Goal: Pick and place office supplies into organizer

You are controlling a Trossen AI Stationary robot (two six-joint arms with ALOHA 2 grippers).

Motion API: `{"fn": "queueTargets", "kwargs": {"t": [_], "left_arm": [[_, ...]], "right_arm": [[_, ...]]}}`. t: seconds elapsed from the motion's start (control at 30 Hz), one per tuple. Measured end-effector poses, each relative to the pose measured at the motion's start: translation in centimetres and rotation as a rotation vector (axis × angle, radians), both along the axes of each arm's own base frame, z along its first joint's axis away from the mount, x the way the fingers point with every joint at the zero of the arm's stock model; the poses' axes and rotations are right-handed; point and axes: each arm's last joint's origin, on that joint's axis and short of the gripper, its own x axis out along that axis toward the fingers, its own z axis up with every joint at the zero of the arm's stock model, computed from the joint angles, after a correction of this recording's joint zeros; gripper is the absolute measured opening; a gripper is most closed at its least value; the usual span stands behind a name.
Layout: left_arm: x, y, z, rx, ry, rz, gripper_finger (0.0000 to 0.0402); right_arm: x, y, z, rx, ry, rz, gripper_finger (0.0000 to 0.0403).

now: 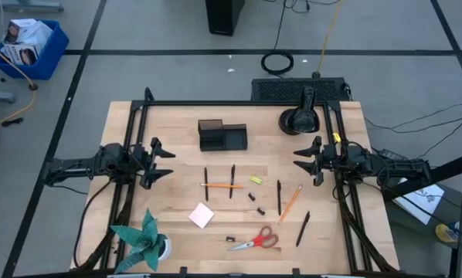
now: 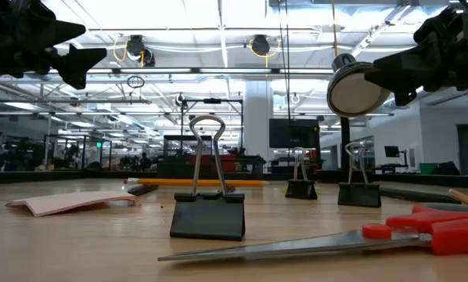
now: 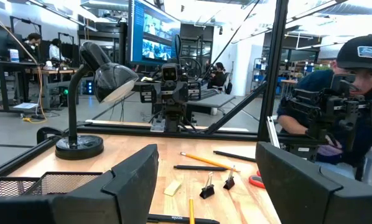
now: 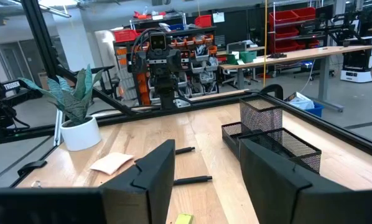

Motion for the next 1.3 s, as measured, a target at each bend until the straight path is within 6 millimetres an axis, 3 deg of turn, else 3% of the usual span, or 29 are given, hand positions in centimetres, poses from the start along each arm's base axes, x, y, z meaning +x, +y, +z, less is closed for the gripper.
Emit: {"fn": "queueTargets", "kwargs": {"t": [1.1, 1.3], "left_arm": [[-0.1, 0.1, 0.4, 0.009, -0.043, 0.053, 0.0273], [-0.2, 0.2, 1.0, -0.088, -0.106, 0.061, 0.0273]], "right_arm": [[0.0, 0.0, 0.0, 0.001, 0.000, 0.000, 0.0169], [0.0, 0.0, 0.1, 0.235, -0.042, 0.008, 0.0169]]}}
